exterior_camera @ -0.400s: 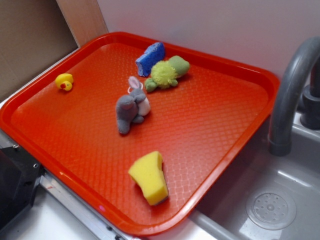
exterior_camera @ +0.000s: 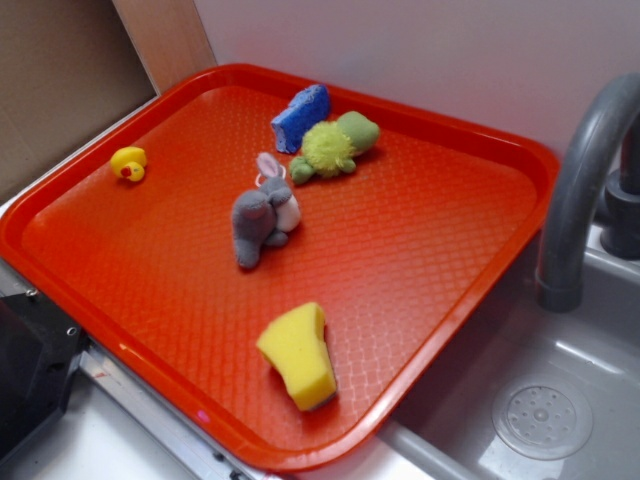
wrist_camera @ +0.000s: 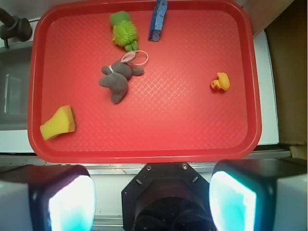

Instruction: Grab the green sponge.

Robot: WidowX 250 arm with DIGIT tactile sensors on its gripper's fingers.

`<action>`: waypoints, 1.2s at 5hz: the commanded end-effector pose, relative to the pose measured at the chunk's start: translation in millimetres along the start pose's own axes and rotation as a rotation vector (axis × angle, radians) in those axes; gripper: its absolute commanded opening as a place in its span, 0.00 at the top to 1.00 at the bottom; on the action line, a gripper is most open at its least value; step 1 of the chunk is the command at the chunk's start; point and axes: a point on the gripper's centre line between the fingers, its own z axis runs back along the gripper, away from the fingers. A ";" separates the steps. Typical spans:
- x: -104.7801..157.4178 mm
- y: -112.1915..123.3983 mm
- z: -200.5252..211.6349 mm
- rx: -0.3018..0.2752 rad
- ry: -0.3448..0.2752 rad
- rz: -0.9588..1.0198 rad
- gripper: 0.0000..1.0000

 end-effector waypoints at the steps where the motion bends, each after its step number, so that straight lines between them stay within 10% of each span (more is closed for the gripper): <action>1: 28.8 -24.2 -4.4 0.083 -0.004 -0.509 0.00; 4: 68.4 -119.3 -56.0 -0.023 -0.030 -1.253 0.00; 6: 34.5 -162.0 -98.5 -0.108 0.055 -1.747 0.00</action>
